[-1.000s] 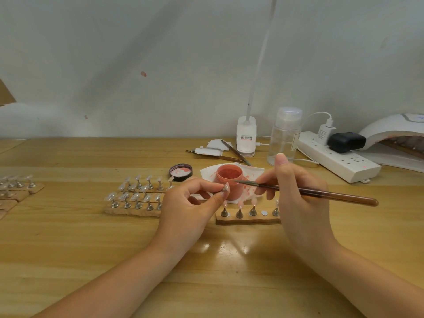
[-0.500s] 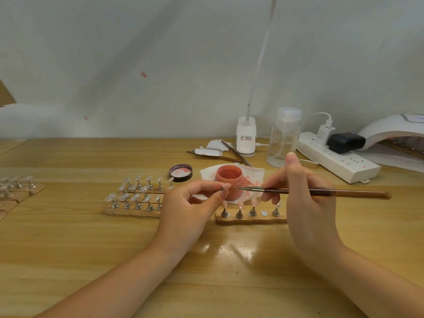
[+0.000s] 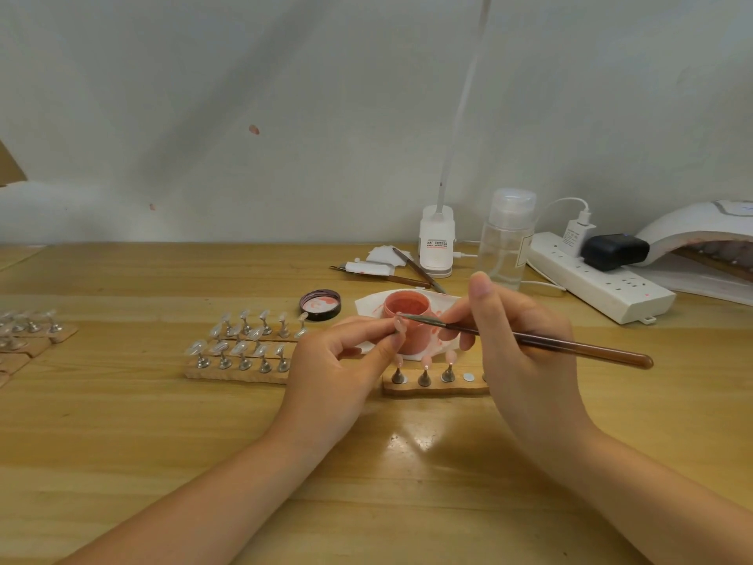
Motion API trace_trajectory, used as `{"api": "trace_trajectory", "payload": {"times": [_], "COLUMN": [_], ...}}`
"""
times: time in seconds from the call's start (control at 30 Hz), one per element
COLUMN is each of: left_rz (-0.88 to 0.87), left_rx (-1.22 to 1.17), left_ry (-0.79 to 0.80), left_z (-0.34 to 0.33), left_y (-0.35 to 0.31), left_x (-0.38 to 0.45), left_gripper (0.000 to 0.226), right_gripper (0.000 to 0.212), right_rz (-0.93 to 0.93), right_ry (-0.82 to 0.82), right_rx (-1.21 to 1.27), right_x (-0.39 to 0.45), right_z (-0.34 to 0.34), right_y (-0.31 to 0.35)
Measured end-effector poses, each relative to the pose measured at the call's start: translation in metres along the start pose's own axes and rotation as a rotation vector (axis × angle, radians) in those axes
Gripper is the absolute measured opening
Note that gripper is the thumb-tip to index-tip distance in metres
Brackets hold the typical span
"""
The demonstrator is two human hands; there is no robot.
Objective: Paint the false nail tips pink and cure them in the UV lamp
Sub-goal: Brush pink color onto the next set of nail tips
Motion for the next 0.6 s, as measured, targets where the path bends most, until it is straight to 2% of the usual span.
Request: {"api": "trace_trajectory", "payload": {"times": [0.27, 0.43, 0.6], "left_rz": [0.031, 0.019, 0.036], "left_rx": [-0.01, 0.002, -0.019], "left_ry": [-0.014, -0.002, -0.023], "left_z": [0.0014, 0.0008, 0.0021], "left_y": [0.0025, 0.0008, 0.0025], "left_x": [-0.0001, 0.0, -0.0003], "left_gripper": [0.017, 0.015, 0.02], "right_gripper": [0.045, 0.037, 0.046], "right_rz": [-0.009, -0.021, -0.034], "right_ry": [-0.081, -0.04, -0.041], "right_rx": [0.095, 0.037, 0.094], "right_x": [-0.0036, 0.0012, -0.0036], "right_z": [0.0058, 0.001, 0.0045], "right_y": [-0.0019, -0.0004, -0.0025]}}
Point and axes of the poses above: each hand's wrist, its own x-axis towards the middle knuckle, its own z-axis out of the back of the hand, y = z × x, the point moved 4 cm from there along x, towards the middle knuckle, and after that the axes turned 12 degrees about y, right-handed, at the moved point
